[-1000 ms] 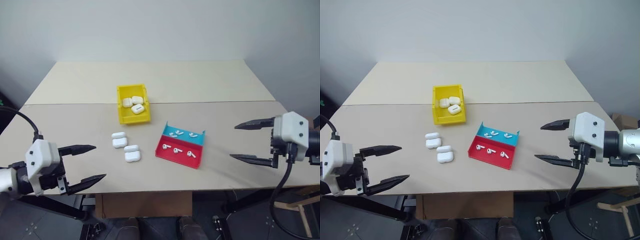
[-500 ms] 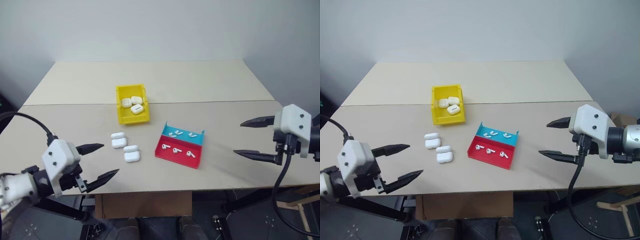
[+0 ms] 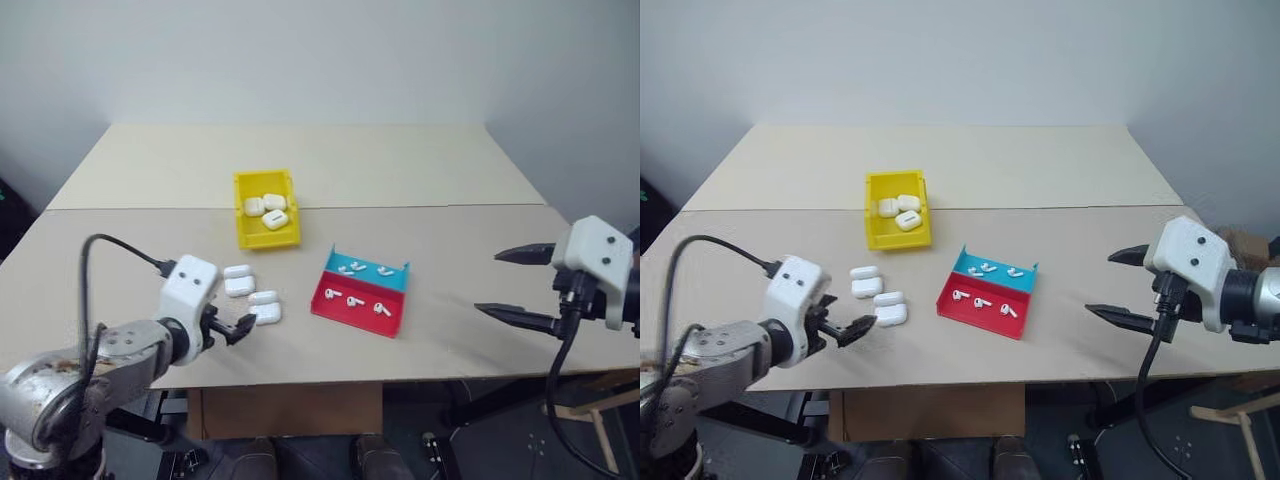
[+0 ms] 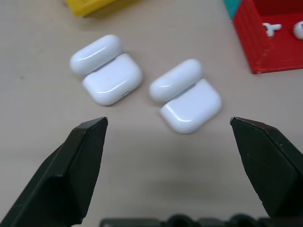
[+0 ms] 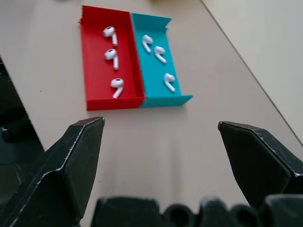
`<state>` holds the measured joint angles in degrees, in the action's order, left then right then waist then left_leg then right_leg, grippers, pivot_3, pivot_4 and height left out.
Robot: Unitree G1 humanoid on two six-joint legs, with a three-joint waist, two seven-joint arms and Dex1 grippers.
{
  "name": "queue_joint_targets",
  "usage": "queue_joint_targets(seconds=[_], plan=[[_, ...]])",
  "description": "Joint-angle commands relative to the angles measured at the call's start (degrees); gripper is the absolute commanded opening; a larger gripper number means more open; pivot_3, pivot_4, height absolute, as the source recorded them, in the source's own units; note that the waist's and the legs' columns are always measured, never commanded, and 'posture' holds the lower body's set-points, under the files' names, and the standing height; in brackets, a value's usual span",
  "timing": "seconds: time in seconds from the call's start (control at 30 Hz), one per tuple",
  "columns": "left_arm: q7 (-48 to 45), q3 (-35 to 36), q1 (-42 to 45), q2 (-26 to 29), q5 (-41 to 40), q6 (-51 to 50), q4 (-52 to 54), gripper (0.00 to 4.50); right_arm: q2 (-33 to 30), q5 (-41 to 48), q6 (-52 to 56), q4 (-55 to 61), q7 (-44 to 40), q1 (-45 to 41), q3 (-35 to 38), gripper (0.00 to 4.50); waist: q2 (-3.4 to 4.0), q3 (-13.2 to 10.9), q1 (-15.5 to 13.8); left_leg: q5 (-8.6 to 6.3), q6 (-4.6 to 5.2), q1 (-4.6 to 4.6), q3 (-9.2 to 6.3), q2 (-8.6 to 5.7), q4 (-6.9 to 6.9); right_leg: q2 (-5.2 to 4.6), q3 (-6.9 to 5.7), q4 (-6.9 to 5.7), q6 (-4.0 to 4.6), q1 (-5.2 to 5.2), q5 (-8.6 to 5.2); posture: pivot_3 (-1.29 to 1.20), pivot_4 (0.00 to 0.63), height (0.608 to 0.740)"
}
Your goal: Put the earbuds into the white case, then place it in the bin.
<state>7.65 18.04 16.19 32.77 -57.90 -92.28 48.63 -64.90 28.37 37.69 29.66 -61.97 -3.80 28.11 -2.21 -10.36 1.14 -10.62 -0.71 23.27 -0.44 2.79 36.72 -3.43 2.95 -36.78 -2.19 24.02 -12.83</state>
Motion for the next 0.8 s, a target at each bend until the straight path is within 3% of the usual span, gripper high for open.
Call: queue_joint_targets(seconds=[0.03,0.1,0.2,0.27,0.47,0.8], plan=[[12.26,-0.59,1.63,-0.60,-11.93,-0.22,-1.82,4.50,-0.64,0.73,1.03,0.69,1.30,-0.74,2.03,4.46,0.00,0.00,-0.14,0.00,0.00,-0.03,0.00,0.00,0.00,0.01,0.00,-0.03,0.00,0.00,0.00,0.00,0.150,0.740],[20.50,-1.44,2.20,-1.67,-18.12,-0.22,-3.84,4.50,-0.72,0.75,1.11,0.52,1.50,-0.76,1.82,4.46,-0.01,0.00,-0.30,0.00,0.00,-0.07,0.00,0.00,0.01,0.01,0.01,-0.06,0.02,-0.01,0.01,0.00,0.150,0.740],[45.33,-12.03,1.13,10.72,-44.01,18.38,-9.79,4.50,-0.82,0.79,1.61,0.13,1.92,-1.14,1.37,4.46,-0.13,0.00,-0.31,0.00,0.00,-0.11,0.01,-0.03,0.05,0.01,0.05,-0.05,0.03,-0.07,0.01,0.00,0.150,0.740],[55.42,-19.54,3.07,15.33,-52.98,28.20,-10.26,4.50,-0.84,0.88,2.06,0.03,2.23,-1.40,1.08,4.46,-0.08,0.03,-0.49,-0.02,-0.03,-0.12,0.06,0.04,0.03,0.00,0.23,-0.12,0.05,0.01,0.03,0.00,0.150,0.740],[70.92,-35.15,8.01,13.57,-55.10,44.95,-9.28,4.50,-0.73,1.21,2.88,0.21,2.70,-1.18,0.80,4.46,-0.05,0.06,-1.88,-0.01,-0.09,-0.08,0.50,-0.13,0.06,-0.08,0.60,0.27,0.16,-0.03,0.04,0.00,0.150,0.740],[77.57,-40.72,14.45,8.23,-55.10,48.93,-14.38,4.50,-0.78,1.23,4.04,-0.07,3.04,-1.69,0.23,4.46,-0.06,0.07,-2.30,0.09,-0.26,-0.03,0.56,-0.17,0.06,-0.05,0.68,0.75,0.23,-0.15,0.43,0.00,0.150,0.740]])
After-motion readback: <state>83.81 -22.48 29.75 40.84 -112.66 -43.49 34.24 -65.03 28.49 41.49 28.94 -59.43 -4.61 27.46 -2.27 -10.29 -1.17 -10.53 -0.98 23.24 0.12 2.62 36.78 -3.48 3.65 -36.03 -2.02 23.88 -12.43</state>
